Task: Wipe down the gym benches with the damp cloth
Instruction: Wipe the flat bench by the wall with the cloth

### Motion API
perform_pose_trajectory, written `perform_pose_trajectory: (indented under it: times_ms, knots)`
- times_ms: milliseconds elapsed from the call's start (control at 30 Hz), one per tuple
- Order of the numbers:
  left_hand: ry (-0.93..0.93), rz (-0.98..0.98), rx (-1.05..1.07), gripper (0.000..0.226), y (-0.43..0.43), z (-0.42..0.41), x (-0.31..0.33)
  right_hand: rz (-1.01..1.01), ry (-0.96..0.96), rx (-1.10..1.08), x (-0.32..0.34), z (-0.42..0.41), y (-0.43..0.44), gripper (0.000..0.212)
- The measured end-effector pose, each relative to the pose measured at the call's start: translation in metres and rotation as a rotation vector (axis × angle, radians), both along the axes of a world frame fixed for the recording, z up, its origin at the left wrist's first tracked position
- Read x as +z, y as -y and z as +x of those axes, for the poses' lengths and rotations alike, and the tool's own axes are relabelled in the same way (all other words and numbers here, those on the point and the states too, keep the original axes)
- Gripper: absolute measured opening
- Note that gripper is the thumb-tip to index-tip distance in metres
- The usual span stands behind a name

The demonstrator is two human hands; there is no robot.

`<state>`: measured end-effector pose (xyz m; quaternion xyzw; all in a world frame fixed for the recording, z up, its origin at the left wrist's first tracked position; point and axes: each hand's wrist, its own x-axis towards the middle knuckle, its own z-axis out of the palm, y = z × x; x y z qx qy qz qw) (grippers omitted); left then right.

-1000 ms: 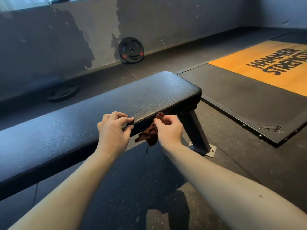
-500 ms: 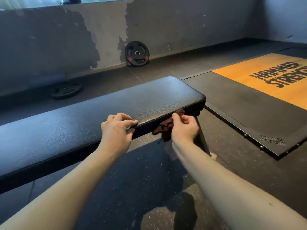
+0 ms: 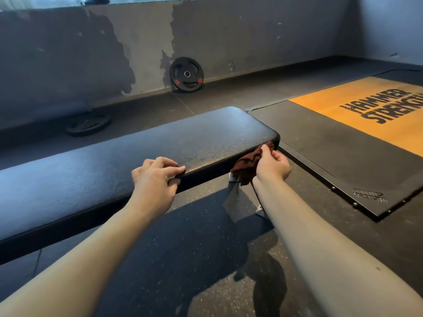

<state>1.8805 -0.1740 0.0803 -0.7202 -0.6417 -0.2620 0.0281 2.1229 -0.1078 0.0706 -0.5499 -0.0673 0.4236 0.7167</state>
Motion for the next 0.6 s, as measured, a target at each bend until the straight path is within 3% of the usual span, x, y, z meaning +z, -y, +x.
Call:
perform_pose_trajectory:
  times_ms: [133,267,433,600]
  knots:
    - [-0.011,-0.012,-0.016,0.032,0.000,-0.001,0.000,0.041,0.099,0.152,-0.008,-0.018,0.013,0.047]
    - [-0.010,-0.005,-0.031,0.032,0.000,-0.003,0.000,0.065,0.186,0.189,-0.016,-0.044,0.028,0.025]
    - [0.013,0.033,-0.037,0.028,0.001,-0.006,-0.002,0.054,0.265,0.399,-0.028,-0.078,0.053,0.019]
    - [0.026,0.056,-0.028,0.022,0.003,-0.011,-0.004,0.041,0.169,0.278,-0.014,-0.053,0.030,0.021]
